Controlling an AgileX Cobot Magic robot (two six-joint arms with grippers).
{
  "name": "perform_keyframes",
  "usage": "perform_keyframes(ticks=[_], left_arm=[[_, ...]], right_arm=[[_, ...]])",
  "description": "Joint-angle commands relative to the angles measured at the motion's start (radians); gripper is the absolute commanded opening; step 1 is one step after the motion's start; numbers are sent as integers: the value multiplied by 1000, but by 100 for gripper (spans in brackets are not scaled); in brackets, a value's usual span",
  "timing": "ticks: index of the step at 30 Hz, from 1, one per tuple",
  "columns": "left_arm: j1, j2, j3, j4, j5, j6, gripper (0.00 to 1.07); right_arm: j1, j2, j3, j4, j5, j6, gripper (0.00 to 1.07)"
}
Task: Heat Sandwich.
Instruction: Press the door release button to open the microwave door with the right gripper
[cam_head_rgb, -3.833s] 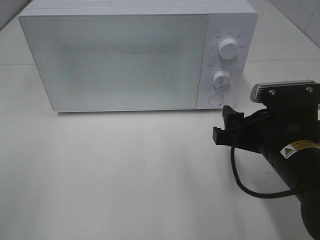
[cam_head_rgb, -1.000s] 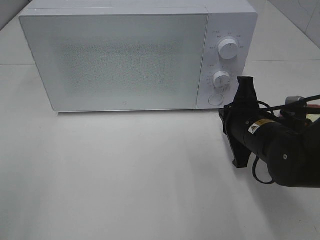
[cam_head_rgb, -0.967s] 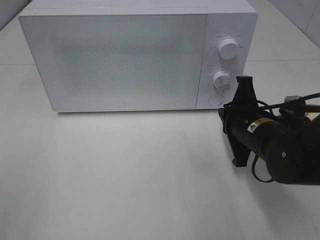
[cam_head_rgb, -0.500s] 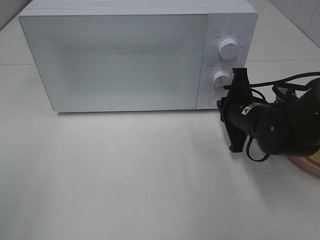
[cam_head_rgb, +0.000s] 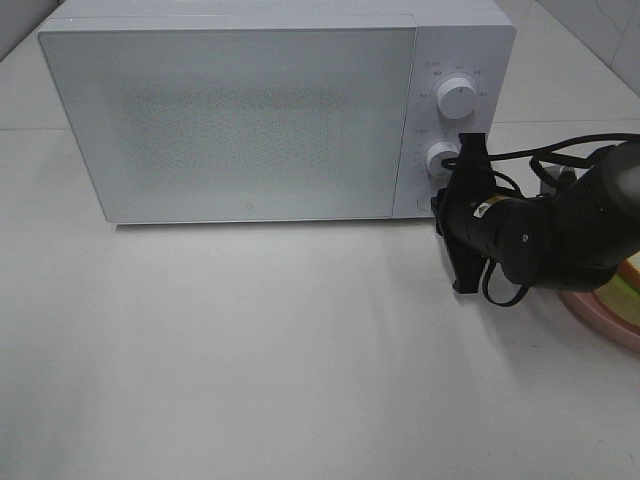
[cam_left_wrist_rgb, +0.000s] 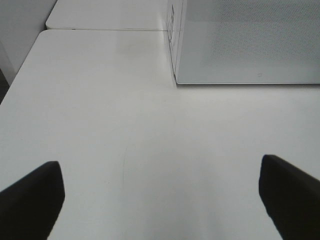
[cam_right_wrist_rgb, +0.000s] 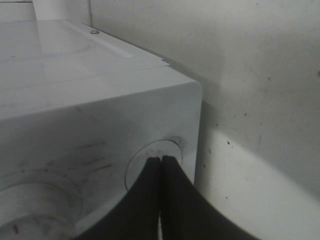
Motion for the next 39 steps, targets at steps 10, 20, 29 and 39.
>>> perform_keyframes(ticks=[10, 20, 29, 39], left_arm=[[0, -26, 2, -6, -4, 4, 100], [0, -26, 2, -6, -4, 4, 100], [0, -26, 2, -6, -4, 4, 100], [0, -26, 2, -6, -4, 4, 100]], right_arm=[[-6, 38, -56, -2, -58, -1, 1], [-16, 38, -83, -9, -198, -9, 0], [-18, 77, -135, -40, -342, 6, 1], [-18, 116, -173, -58, -327, 33, 0]])
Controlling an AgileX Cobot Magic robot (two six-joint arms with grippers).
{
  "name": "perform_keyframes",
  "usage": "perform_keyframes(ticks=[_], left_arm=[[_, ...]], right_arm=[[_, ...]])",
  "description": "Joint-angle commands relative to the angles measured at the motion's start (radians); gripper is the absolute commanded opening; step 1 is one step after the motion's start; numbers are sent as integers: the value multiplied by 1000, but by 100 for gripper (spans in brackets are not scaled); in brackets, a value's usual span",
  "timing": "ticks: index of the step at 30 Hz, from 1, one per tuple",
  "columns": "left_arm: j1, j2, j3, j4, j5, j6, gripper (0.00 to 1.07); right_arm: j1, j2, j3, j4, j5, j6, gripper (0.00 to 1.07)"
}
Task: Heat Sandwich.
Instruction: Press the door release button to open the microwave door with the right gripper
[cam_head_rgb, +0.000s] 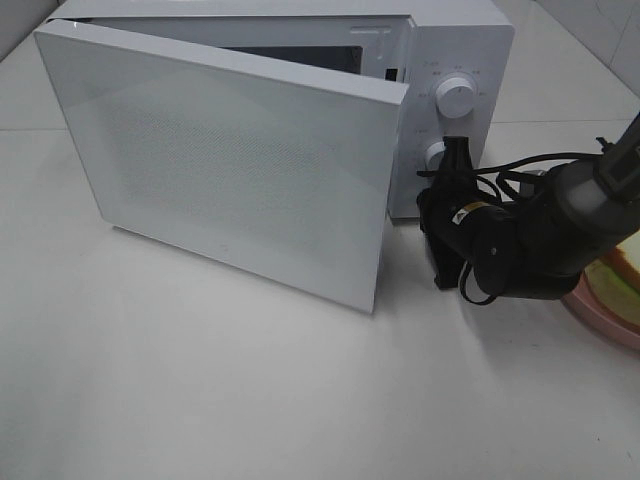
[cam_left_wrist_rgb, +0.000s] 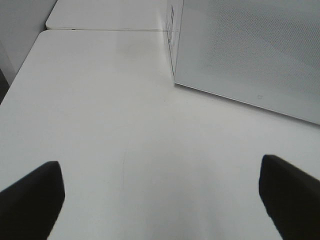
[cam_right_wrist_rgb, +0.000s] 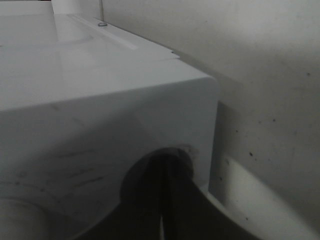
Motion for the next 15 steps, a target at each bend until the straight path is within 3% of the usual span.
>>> perform_keyframes(ticks=[1, 15], left_arm=[[0, -26, 2, -6, -4, 4, 100], [0, -26, 2, -6, -4, 4, 100]], right_arm=[[-23, -2, -91, -43, -197, 3, 0], [-23, -2, -89, -75, -132, 0, 0]])
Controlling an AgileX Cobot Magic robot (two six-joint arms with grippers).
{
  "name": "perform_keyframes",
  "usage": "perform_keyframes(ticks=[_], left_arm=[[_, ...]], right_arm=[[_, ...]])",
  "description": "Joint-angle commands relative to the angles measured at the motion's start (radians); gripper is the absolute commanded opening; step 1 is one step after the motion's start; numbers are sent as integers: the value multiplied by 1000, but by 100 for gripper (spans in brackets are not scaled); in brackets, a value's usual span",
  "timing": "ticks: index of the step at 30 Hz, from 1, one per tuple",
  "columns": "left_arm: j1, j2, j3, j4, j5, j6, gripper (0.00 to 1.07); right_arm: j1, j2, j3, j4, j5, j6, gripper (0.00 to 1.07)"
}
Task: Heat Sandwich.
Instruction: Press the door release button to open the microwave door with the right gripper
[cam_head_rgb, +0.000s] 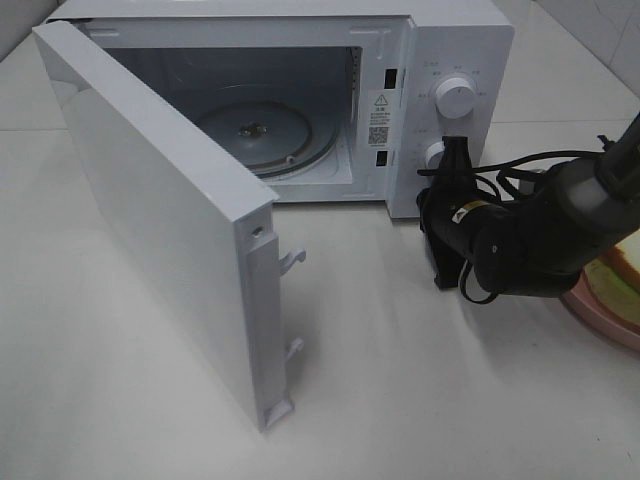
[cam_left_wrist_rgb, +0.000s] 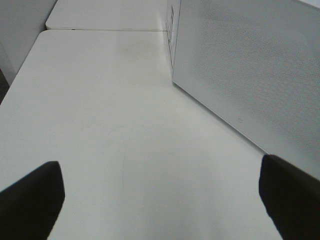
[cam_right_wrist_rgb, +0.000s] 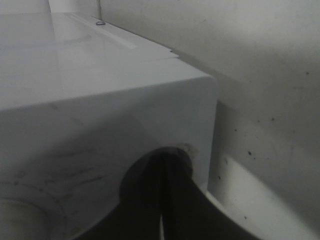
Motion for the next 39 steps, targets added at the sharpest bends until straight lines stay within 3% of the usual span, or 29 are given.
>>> perform_keyframes(ticks=[1, 19, 28, 39], left_arm=[[0, -26, 2, -6, -4, 4, 100], [0, -26, 2, -6, -4, 4, 100], [0, -26, 2, -6, -4, 4, 100], [0, -26, 2, -6, -4, 4, 100]], right_arm=[[-23, -2, -83, -67, -152, -1, 0], [-22, -42, -62, -92, -33, 20, 0], [-22, -61, 5, -94, 22, 24, 1], [-21, -176, 179, -139, 93, 24, 1]])
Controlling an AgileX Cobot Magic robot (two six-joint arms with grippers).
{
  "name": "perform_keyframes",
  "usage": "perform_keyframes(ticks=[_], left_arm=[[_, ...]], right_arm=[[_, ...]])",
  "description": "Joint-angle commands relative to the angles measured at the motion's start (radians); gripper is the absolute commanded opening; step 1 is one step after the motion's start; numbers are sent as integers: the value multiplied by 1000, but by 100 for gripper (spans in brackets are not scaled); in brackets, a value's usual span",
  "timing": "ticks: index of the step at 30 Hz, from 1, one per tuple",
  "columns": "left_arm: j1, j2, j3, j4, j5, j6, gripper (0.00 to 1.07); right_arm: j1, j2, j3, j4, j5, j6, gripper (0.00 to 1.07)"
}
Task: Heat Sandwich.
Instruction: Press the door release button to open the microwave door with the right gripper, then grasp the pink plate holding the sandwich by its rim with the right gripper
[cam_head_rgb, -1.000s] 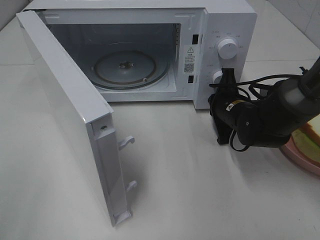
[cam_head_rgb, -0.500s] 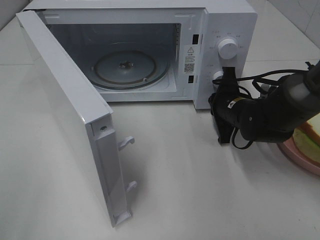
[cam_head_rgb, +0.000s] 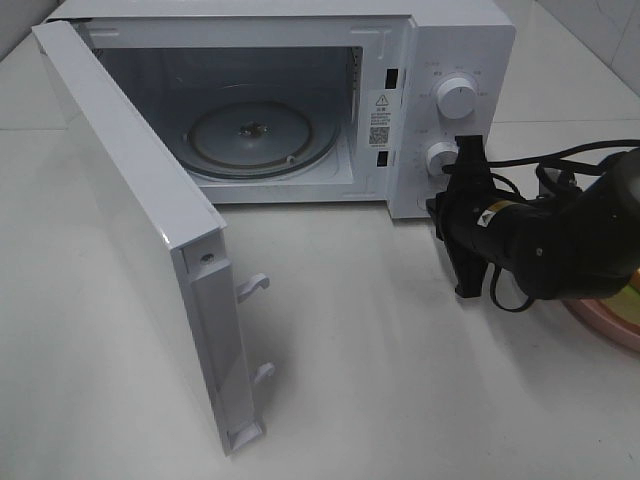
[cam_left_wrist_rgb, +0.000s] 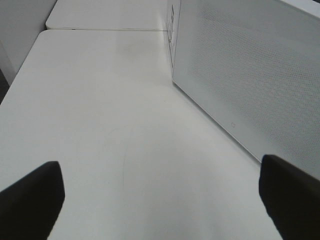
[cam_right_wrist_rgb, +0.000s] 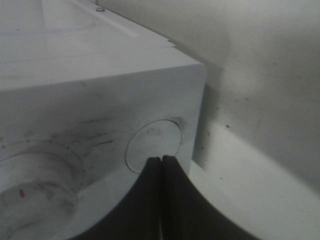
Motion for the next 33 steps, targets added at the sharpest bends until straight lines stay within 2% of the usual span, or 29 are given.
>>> perform_keyframes(ticks=[1, 9, 12, 19, 28, 33], left_arm=[[0, -26, 2, -6, -4, 4, 100], [0, -26, 2, -6, -4, 4, 100], [0, -26, 2, -6, -4, 4, 100], [0, -26, 2, -6, -4, 4, 100], [0, -26, 2, -6, -4, 4, 100], [0, -26, 2, -6, -4, 4, 100]], right_arm=[[-3, -50, 54, -39, 27, -3, 1], [-2, -171, 183, -132, 33, -3, 2], [-2, -237, 232, -161, 113, -3, 2], [-2, -332, 241, -161, 254, -20, 4], [-2, -436, 238, -157, 373, -237, 7], [-2, -499, 238, -157, 512, -370, 9]])
